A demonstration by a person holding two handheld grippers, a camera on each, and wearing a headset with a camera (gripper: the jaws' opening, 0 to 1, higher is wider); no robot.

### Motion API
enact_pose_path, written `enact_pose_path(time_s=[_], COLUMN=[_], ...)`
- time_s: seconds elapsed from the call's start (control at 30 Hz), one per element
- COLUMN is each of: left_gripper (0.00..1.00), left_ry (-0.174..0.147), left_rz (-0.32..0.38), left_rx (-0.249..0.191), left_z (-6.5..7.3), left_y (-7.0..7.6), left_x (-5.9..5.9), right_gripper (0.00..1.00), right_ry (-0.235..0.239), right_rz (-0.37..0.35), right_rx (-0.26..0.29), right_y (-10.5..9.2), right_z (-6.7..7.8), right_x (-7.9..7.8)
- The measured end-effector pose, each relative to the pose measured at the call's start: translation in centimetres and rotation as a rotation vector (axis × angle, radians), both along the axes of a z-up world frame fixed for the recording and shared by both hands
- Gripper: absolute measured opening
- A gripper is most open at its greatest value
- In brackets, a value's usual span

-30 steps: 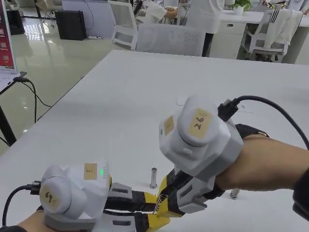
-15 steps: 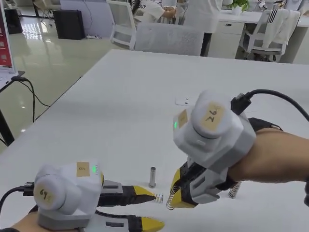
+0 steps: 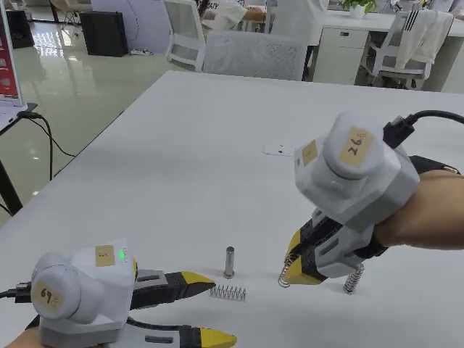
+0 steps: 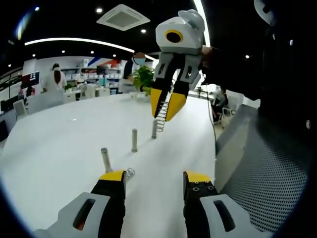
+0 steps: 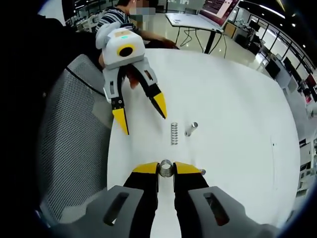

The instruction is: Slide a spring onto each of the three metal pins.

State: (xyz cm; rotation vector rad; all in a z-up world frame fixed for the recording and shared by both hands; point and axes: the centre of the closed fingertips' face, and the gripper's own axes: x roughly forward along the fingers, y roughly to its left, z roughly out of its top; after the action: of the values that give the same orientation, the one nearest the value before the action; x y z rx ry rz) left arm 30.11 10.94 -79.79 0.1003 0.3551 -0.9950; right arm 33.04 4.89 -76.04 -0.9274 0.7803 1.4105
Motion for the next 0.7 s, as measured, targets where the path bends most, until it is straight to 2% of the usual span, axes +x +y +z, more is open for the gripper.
enact_pose_path(time_s=[0.43, 0.7], left_gripper=[0.48, 0.49], left_ry=[0.013, 0.010], left_rz=[0.042, 0.043], left_rx=[-0.008, -0.005], left_z=[-0.3, -0.3], left_y=[0.6, 0.5], left_x=[-0.2, -0.2], right_gripper=[0.08, 0.08], right_ry=[-0.052, -0.073], right_rz=[-0.069, -0.082], right_rx=[-0.011, -0.038], right_y=[-1.7, -1.8], right_z=[0.6, -0.7], right_x=[3.7, 5.3])
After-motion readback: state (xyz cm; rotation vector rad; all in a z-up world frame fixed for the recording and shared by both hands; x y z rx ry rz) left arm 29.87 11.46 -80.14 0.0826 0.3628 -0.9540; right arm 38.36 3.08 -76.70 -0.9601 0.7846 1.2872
